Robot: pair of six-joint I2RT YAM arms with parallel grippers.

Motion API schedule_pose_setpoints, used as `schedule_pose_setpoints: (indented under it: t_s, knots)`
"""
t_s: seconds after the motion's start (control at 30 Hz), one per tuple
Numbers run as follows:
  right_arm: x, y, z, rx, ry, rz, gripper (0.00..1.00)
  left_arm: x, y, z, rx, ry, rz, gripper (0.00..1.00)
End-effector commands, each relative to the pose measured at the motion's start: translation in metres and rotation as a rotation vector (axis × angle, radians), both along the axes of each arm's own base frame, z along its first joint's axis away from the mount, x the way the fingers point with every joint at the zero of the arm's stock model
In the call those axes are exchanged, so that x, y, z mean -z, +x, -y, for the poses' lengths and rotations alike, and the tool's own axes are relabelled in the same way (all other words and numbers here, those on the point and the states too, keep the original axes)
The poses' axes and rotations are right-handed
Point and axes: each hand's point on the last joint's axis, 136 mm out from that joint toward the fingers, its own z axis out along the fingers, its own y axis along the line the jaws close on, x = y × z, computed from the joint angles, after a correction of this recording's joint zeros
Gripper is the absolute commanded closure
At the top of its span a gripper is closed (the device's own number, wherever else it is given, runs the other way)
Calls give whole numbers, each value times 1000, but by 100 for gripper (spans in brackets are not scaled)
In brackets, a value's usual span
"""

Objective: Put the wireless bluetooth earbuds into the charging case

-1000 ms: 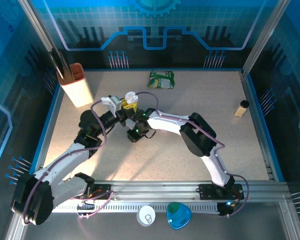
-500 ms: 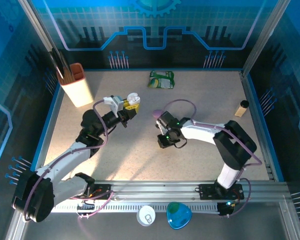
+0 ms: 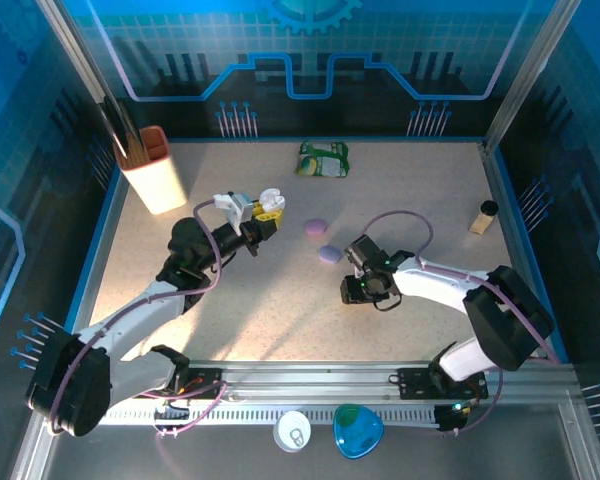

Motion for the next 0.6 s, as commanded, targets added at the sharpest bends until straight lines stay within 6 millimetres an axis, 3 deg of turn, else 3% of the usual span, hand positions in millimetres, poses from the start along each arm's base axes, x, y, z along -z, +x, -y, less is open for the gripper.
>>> schedule_pose_setpoints:
  t_s: [0.0,0.3,0.57]
  knots:
    - [-8,-7,-15,5,67,-7,50,-15,-2,3,11,-9,57,100]
    - [-17,-16,-49,-26,177,-53,46,-12,0,4,11,-5,52,100]
    - [-34,-10,-34,-71,77,15,47,-9,-1,3,9,-1,54,100]
